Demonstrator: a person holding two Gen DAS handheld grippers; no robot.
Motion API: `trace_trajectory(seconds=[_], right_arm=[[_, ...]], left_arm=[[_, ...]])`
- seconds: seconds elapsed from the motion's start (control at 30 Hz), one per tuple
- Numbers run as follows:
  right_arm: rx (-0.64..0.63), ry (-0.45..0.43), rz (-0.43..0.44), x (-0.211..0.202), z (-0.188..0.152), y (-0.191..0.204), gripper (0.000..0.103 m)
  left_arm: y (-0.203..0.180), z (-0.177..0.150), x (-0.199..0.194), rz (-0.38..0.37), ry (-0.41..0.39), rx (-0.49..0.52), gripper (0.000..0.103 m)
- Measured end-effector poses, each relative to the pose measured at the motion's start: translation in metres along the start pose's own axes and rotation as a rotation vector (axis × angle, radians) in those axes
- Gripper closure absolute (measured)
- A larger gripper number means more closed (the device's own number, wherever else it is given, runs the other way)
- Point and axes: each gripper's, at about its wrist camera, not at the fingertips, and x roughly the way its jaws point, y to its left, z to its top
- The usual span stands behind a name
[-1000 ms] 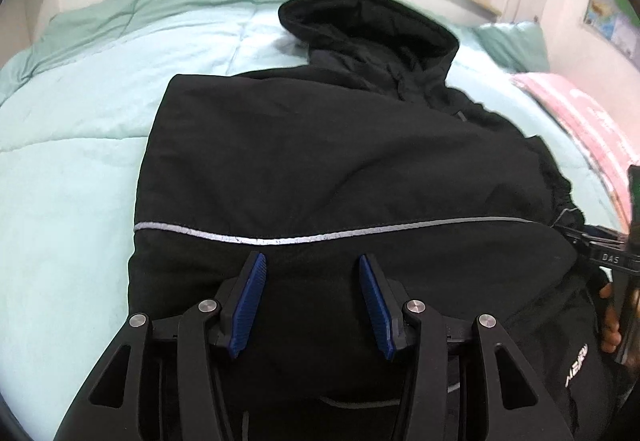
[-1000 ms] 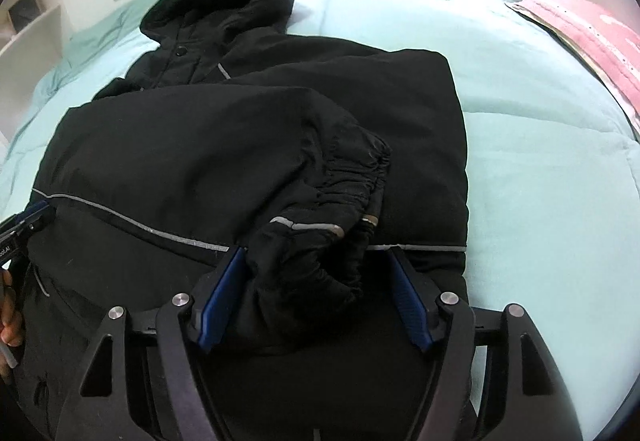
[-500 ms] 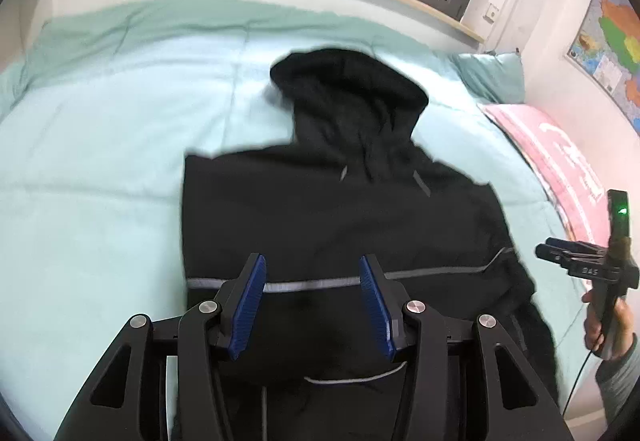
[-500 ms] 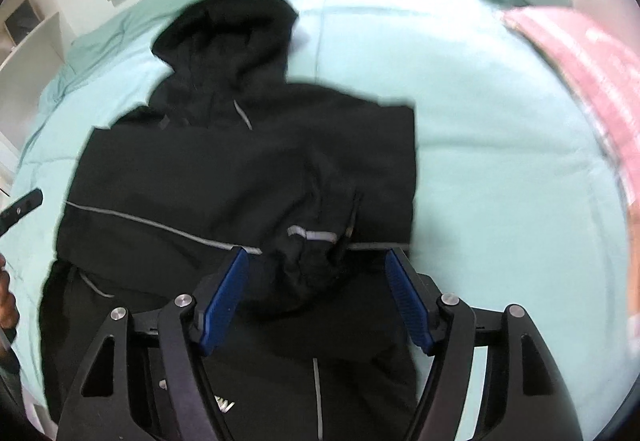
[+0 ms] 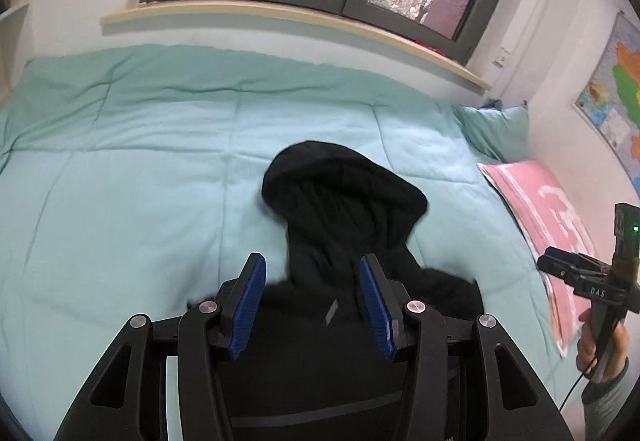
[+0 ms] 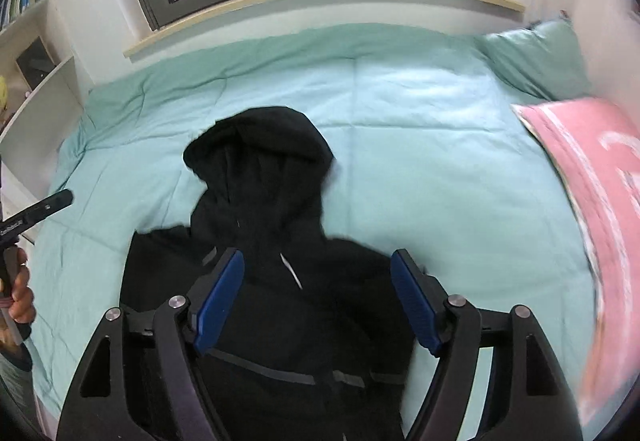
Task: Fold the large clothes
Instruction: 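Grasp the jacket hood with the left gripper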
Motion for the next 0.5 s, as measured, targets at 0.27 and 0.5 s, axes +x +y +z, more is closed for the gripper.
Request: trace_trajectory(seconds=[0.27, 0.5], right_arm=[[-0.030, 0.066, -0.001, 0.148, 0.063, 0.018, 0.025], [0.042, 0.147, 0.007, 0.249, 0.084, -0.007, 0.025]], left_arm=[[0.013, 0.041, 0.143, 0.044, 0.096, 0.011, 0.053], [0.039, 0.050, 0.224, 0.033, 0.157, -0.040, 0.053]])
